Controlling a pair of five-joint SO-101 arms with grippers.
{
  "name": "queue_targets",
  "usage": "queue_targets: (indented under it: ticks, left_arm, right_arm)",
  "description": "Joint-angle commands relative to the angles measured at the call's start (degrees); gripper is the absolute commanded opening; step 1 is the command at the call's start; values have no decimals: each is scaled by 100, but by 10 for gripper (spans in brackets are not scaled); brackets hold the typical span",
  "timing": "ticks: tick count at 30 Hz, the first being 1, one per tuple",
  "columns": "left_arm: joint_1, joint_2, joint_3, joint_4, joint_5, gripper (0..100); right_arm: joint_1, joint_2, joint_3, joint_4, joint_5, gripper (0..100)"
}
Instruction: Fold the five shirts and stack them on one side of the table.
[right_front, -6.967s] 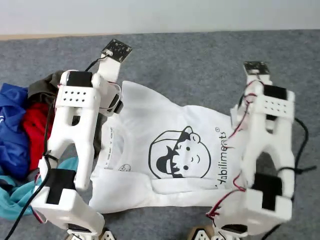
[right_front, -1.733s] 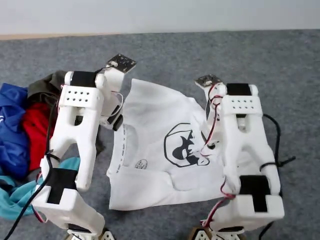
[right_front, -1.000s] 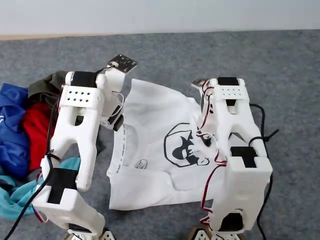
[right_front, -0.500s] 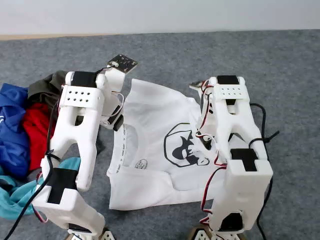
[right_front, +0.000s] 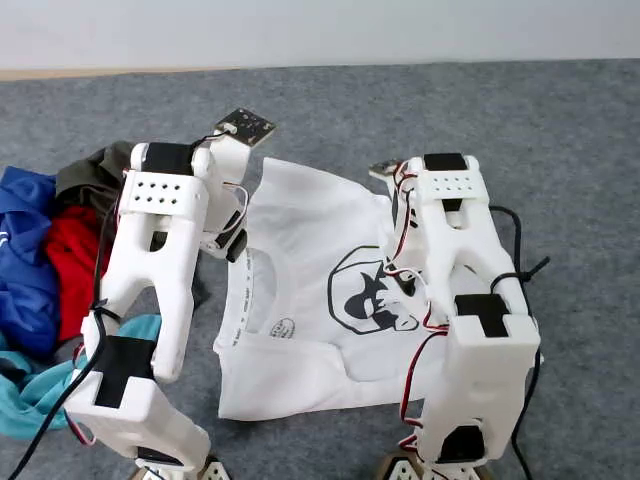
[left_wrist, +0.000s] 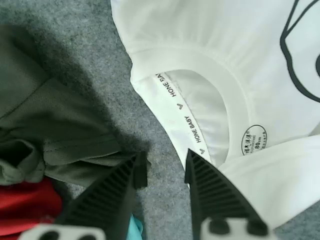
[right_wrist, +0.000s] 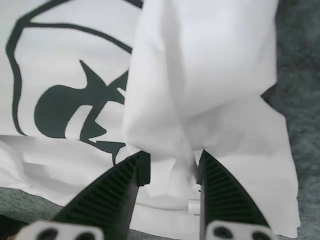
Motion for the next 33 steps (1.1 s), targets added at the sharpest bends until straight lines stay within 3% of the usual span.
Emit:
queue_targets:
  ticks: [1,7,19,28,33]
  left_arm:
    - [-26,-35,-189,70,9,130]
    - [-26,-35,-189,62,9,130]
    - [-26,-62,-549,-62,44,129]
    - [-176,325,-1393,-1767,747,117]
    - [-149,1477,-2264,-1916,765,177]
  right_arm:
    - [180,-75,-255,136,79,143]
    - [215,-92,-255,347,79,8]
    - [426,-330,-1776,1024,273,10]
    - [673,-857,-1802,1024,273,10]
    - [831,-866,-1802,1024,273,10]
